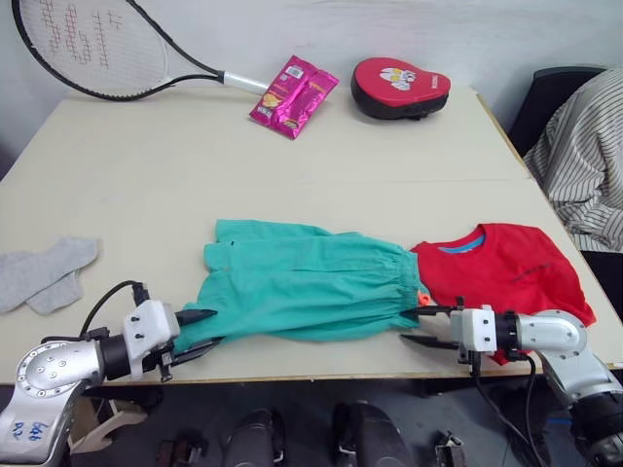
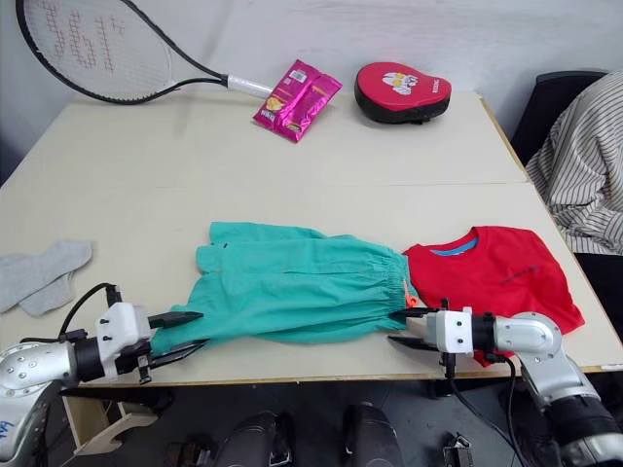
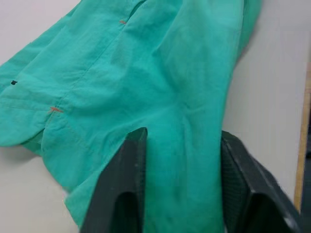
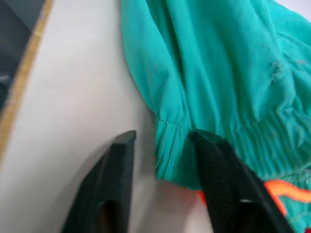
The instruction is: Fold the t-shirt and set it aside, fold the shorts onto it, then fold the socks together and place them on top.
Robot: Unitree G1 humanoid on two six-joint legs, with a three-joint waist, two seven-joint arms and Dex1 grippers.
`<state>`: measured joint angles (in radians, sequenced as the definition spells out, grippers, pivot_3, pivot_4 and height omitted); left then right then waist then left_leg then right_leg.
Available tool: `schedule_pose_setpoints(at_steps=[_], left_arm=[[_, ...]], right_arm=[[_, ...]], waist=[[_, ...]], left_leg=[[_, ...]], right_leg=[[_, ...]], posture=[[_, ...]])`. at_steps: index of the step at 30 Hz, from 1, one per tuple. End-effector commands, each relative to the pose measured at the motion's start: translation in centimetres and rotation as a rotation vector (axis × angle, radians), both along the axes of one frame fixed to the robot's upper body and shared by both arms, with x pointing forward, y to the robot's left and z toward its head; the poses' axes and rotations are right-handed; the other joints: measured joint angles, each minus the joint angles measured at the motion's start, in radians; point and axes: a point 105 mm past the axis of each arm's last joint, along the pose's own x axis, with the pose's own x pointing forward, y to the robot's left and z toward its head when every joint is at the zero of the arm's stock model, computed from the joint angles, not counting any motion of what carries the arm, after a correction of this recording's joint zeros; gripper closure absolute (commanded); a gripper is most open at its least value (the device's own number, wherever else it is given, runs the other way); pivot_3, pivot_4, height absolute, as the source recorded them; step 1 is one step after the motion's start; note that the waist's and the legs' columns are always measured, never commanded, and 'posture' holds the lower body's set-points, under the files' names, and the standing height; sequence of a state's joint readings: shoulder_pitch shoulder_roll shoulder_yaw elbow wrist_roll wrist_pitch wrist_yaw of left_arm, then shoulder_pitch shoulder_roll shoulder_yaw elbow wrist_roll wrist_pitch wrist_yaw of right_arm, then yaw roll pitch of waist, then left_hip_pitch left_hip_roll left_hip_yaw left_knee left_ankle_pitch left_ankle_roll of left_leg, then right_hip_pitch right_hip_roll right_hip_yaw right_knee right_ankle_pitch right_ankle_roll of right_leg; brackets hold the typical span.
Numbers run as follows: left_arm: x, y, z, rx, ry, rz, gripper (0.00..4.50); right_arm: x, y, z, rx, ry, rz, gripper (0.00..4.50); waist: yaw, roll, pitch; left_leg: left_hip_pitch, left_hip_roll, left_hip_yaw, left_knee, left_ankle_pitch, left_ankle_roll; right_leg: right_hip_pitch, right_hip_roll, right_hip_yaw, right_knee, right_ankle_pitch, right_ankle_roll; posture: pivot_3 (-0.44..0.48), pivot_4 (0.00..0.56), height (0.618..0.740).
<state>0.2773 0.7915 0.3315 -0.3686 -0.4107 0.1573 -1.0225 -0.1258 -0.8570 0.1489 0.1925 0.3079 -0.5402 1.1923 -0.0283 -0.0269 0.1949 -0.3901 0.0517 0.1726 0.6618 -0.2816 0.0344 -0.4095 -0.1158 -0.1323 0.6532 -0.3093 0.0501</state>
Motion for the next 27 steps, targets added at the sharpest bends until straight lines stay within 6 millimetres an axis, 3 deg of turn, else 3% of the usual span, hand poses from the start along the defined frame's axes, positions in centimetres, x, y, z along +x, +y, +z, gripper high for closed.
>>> schedule_pose_setpoints(at_steps=[1,3,6,8,11,14,17,20,25,27], left_arm=[[-1.4,0.5,3.1,-0.088,0.044,-0.069,2.32],[-1.5,0.6,4.6,-0.138,0.071,-0.095,2.32],[0.0,0.3,6.6,-0.224,0.056,-0.111,2.90],[1.4,-0.6,6.6,-0.241,0.033,-0.131,3.59],[3.4,-3.7,4.9,-0.213,0.019,-0.227,4.48],[5.3,-5.8,3.2,-0.212,-0.001,-0.245,4.50],[8.2,-7.4,1.0,-0.188,-0.059,-0.179,4.50],[10.7,-7.9,-0.5,-0.133,-0.122,-0.079,4.50],[12.2,-8.0,-1.7,-0.180,-0.061,0.045,4.50],[12.7,-7.0,-3.4,-0.113,-0.025,0.138,4.50]], right_arm=[[-0.7,-0.1,3.8,0.132,0.072,-0.033,1.95],[-1.6,0.3,5.7,0.230,0.170,-0.042,1.95],[-1.7,1.9,8.5,0.378,0.253,-0.063,2.59],[-1.3,3.7,8.7,0.391,0.232,-0.064,3.35],[0.8,7.2,7.7,0.413,0.117,-0.117,4.39],[2.4,9.9,6.4,0.397,0.032,-0.161,4.49],[3.6,12.7,5.4,0.427,-0.002,-0.217,4.49],[4.1,14.2,3.8,0.394,-0.031,-0.246,4.49],[5.3,14.0,1.6,0.347,-0.073,-0.355,4.49],[6.7,11.2,1.8,0.337,-0.162,-0.494,4.49]], waist=[[0.001,0.001,0.001],[0.003,0.004,0.001],[0.005,0.004,0.001],[0.007,0.004,0.001],[0.007,0.005,-0.003],[0.006,0.005,-0.003],[0.003,0.005,-0.003],[0.000,0.004,-0.003],[0.000,0.004,-0.004],[0.000,0.004,-0.004]], left_leg=[[0.000,0.000,0.000,0.000,-0.001,-0.001],[0.000,0.000,0.000,-0.001,-0.002,-0.003],[0.000,0.000,-0.001,-0.001,-0.002,-0.003],[0.000,0.000,-0.002,-0.001,-0.002,-0.003],[0.001,0.000,-0.002,-0.002,-0.002,-0.004],[-0.002,-0.002,0.001,-0.005,0.002,-0.010],[-0.004,-0.003,0.002,-0.006,0.005,-0.005],[-0.005,-0.003,0.003,-0.005,0.005,-0.005],[-0.004,-0.002,0.002,-0.004,0.005,-0.003],[-0.004,-0.002,0.002,-0.004,0.006,-0.003]], right_leg=[[0.000,0.000,0.000,0.000,0.000,0.000],[0.000,0.000,0.000,0.000,0.000,-0.001],[0.000,0.000,0.000,0.000,-0.001,-0.001],[0.000,0.000,0.000,0.000,-0.001,-0.002],[0.001,0.000,0.000,-0.001,-0.001,-0.001],[-0.004,0.001,0.000,-0.001,0.000,-0.001],[-0.005,0.002,0.000,-0.002,0.000,0.000],[-0.006,0.002,0.000,-0.001,0.000,0.000],[-0.005,0.002,0.000,0.000,0.000,0.001],[-0.005,0.002,0.000,0.000,0.000,0.001]], posture=[[0.000,0.150,0.740],[0.000,0.150,0.740],[0.000,0.150,0.740],[0.000,0.150,0.740],[0.000,0.150,0.740],[0.000,0.150,0.740],[0.000,0.150,0.740],[0.000,0.150,0.740],[0.000,0.150,0.740],[0.000,0.150,0.740]])
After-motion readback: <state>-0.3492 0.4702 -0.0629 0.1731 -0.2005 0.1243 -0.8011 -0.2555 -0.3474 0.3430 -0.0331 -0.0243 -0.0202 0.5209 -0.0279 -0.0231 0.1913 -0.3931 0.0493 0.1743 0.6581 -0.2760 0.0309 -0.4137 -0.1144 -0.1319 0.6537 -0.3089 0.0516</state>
